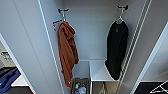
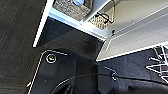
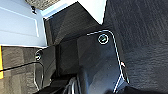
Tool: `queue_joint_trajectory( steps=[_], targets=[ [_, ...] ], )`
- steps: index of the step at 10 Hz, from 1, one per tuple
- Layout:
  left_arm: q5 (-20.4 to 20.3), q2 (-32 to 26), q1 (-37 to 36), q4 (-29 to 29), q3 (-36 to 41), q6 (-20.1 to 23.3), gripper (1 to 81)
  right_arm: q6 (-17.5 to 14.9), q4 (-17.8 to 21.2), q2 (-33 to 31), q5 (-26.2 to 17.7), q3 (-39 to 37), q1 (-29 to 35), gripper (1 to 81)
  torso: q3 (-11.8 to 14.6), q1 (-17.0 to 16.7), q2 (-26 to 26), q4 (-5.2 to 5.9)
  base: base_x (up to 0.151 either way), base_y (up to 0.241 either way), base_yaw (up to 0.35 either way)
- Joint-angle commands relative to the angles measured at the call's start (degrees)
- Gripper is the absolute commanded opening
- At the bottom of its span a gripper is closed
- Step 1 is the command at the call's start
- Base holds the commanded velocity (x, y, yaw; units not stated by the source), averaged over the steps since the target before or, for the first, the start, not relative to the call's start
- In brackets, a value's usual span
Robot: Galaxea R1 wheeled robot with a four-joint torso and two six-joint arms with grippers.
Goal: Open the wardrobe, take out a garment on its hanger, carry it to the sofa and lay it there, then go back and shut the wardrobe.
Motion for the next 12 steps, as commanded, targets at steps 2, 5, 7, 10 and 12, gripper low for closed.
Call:
queue_joint_trajectory(
  steps=[2, 5, 7, 10, 12],
  targets=[
    [11.0, 7.0, -2.5, -2.4, -13.1, -0.1, 81.1, -2.7, -4.3, 8.8, -8.5, -11.8, 2.3, 81.1, 0.0, 0.0, 0.0, 0.0, 0.0, 0.0, 0.0],
    [16.2, 16.3, -2.5, -1.8, -26.1, 0.2, 81.1, -3.2, -18.9, 15.4, -11.6, -20.0, 3.1, 81.1, 0.0, 0.0, 0.0, 0.0, 0.0, 0.0, 0.0],
    [17.8, 21.8, -2.5, -1.6, -33.9, 0.6, 81.1, -3.2, -33.2, 18.0, -12.7, -23.5, 3.6, 81.1, 0.0, -0.1, 0.0, 0.0, 0.0, 0.0, 0.0],
    [19.2, 24.0, -2.4, -0.4, -35.9, 0.9, 81.1, -3.2, -49.1, 19.3, -13.7, -24.3, 5.7, 81.1, 0.0, -0.1, 0.0, 0.0, 0.0, 0.0, 0.0],
    [19.4, 25.1, -2.7, 0.7, -35.9, 0.8, 81.1, -3.2, -60.7, 22.6, -22.8, -24.9, 8.3, 81.1, 0.0, -0.1, 0.0, 0.0, 0.0, 0.0, 0.0]
  ],
)
